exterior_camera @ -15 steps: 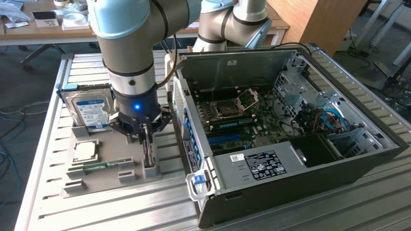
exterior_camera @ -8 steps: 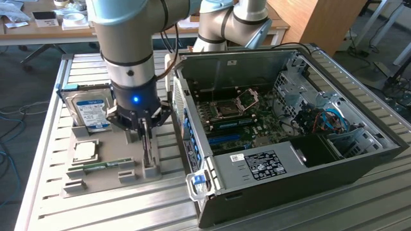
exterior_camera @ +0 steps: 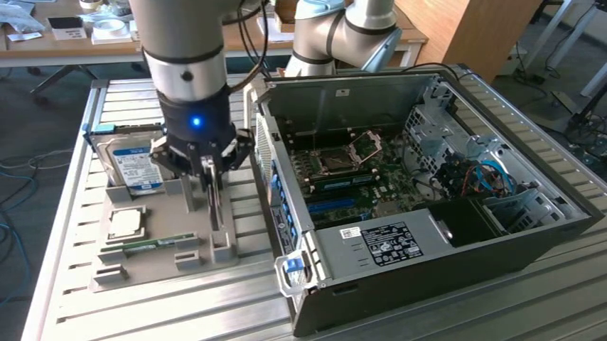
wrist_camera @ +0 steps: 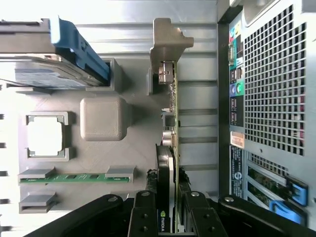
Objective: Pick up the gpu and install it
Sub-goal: 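Pick up the gpu and move the gpu toward the slot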
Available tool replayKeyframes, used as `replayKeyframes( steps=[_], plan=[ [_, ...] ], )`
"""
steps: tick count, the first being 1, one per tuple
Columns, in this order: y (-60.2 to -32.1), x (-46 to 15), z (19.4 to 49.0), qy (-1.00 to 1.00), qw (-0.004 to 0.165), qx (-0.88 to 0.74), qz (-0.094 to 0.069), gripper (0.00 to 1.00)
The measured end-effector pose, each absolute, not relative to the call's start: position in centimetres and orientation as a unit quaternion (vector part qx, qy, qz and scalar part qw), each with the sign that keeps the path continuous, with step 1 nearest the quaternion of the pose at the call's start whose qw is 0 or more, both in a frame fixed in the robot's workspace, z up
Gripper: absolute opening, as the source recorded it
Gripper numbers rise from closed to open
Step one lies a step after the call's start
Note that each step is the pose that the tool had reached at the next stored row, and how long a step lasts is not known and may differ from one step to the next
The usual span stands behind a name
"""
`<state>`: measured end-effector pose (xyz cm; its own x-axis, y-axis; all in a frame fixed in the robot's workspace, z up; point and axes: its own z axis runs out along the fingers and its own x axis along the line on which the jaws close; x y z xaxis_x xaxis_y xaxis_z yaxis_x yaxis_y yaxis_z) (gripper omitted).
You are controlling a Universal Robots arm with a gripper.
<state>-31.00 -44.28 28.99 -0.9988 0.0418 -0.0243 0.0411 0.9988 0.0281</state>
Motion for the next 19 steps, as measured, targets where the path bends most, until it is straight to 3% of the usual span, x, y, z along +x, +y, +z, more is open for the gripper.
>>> replayKeyframes(
  steps=[19],
  plan=[
    [-44.3,-31.0,37.2,1.0,0.013,0.021,0.014,0.27]
  ],
)
